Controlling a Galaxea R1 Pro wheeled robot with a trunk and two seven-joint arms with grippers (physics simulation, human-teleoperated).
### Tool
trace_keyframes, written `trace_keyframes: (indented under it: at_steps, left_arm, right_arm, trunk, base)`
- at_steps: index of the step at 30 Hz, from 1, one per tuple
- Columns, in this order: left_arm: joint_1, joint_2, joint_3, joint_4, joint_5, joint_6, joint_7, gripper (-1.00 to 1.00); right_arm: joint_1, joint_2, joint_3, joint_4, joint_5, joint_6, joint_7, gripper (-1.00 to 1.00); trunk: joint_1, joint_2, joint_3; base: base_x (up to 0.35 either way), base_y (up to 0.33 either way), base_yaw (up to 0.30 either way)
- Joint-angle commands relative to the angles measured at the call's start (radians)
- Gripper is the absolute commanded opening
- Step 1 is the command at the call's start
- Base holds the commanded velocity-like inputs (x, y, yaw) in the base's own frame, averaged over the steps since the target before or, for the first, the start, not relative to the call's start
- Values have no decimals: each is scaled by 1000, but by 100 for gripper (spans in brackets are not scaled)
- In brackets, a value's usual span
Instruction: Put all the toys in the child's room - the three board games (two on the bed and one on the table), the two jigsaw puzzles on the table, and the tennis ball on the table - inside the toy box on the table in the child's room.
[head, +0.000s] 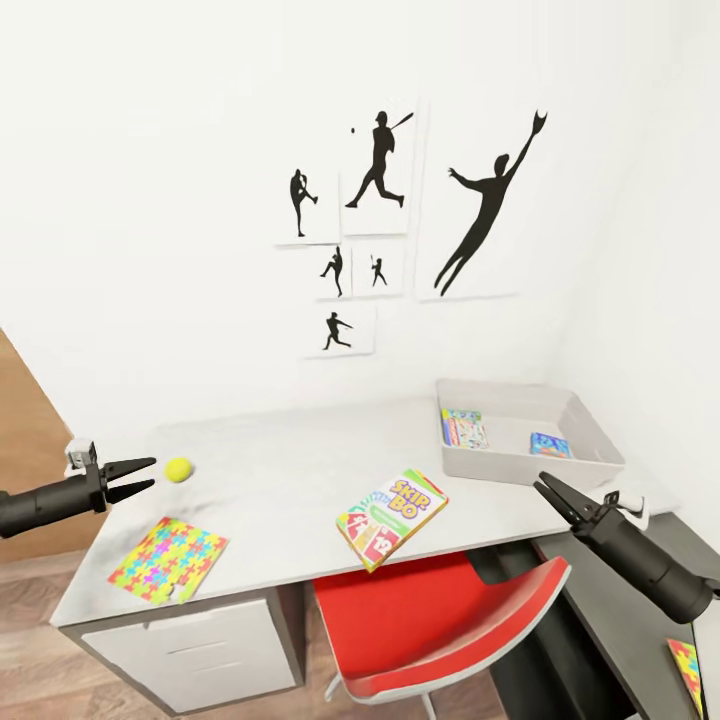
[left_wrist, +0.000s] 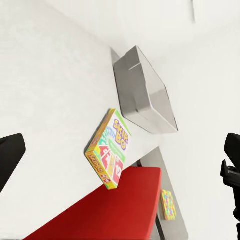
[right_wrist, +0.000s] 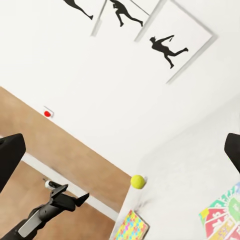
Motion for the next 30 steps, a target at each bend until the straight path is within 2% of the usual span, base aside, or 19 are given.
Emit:
trace_keyframes:
  at_steps: [1,15,17,20,24,25,26,27,28,30]
  left_arm:
    - [-1,0,0,0,3,9,-2,100]
    - [-1,2,0,0,3,9,-2,100]
    - [-1,2,0,0,3,9,-2,100]
    - [-1,2,0,0,4,9,-2,100]
    - [-1,2,0,0,5,9,-2,100]
    - [-1,2,0,0,5,9,-2,100]
    - [-1,2,0,0,5,9,-2,100]
    - [-1,2,0,0,4,9,-2,100]
    - [-1,2,0,0,4,9,-2,100]
    - [-1,2,0,0,5,9,-2,100]
  right_arm:
    - [-1,0,-1,0,0,4,3,100]
    - [-1,2,6,0,1,1,-11,100]
    - [-1,2,19,0,2,0,-16,100]
    - [-1,1,67,0,3,1,-56,100]
    - [-13,-1,148,0,0,23,-232,100]
    - [-40,-1,180,0,-2,42,-312,100]
    - [-55,0,195,1,-3,51,-348,100]
    - [-110,2,245,3,-8,79,-463,100]
    - [-126,2,261,3,-10,85,-497,100]
    - [-188,5,319,5,-15,99,-623,100]
  trunk:
    - [0,-1,-1]
    - [0,-1,-1]
    - [0,-1,-1]
    - [0,-1,-1]
    - [0,-1,-1]
    - [0,-1,-1]
    - [0,-1,-1]
    - [0,-1,-1]
    - [0,-1,-1]
    - [0,-1,-1]
  base:
    - [-15,36,25]
    - [-1,3,2]
    - [0,0,0]
    - [0,0,0]
    - [-17,62,0]
    - [-51,119,0]
    - [-56,128,0]
    - [-66,150,0]
    - [-70,159,0]
    - [-81,197,0]
